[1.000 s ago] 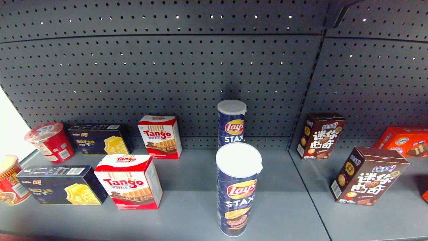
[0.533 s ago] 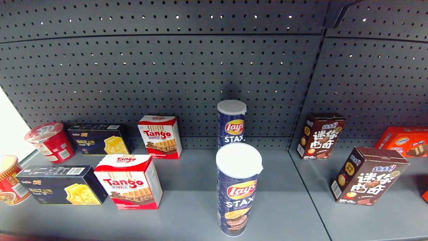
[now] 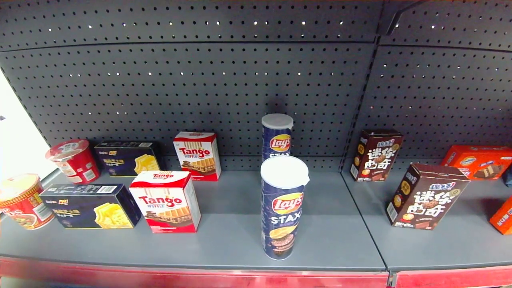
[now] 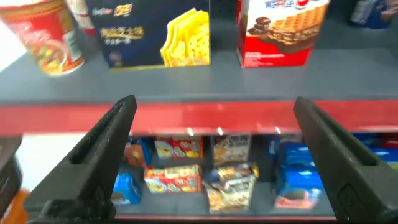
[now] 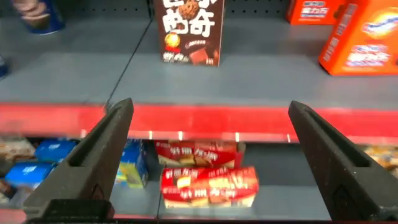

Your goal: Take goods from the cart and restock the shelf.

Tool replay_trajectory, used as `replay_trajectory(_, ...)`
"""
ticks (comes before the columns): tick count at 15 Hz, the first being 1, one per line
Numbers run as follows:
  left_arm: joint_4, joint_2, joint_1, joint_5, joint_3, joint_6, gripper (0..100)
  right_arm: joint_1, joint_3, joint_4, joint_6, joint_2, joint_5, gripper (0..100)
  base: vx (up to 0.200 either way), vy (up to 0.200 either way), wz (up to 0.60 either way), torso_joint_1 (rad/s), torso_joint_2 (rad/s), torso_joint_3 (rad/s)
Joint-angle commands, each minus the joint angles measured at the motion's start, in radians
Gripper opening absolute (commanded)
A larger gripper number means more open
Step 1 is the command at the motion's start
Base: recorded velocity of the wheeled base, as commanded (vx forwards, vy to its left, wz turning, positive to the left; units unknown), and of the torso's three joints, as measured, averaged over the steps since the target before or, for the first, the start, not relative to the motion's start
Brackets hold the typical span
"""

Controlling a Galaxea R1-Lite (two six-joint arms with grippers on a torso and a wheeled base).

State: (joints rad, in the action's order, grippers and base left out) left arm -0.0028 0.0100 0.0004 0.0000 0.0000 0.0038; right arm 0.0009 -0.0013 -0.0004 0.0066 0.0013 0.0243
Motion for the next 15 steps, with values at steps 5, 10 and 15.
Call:
replay_trajectory(5, 0.000, 0.002, 0.001, 0.000, 0.000, -0.002, 100, 0.001, 0.001, 0.000, 0.001, 0.002, 0.000, 100, 0.000, 0.000, 0.00, 0.000, 0.00, 0.000)
replay_trajectory(10, 0.000, 0.002, 0.001, 0.000, 0.000, 0.001, 100, 0.001, 0.000, 0.000, 0.001, 0.003, 0.000, 100, 0.000, 0.000, 0.00, 0.000, 0.00, 0.000)
replay_trajectory(15, 0.000, 0.002, 0.001, 0.000, 0.000, -0.002, 100, 0.001, 0.001, 0.000, 0.000, 0.002, 0.002, 100, 0.000, 0.000, 0.00, 0.000, 0.00, 0.000)
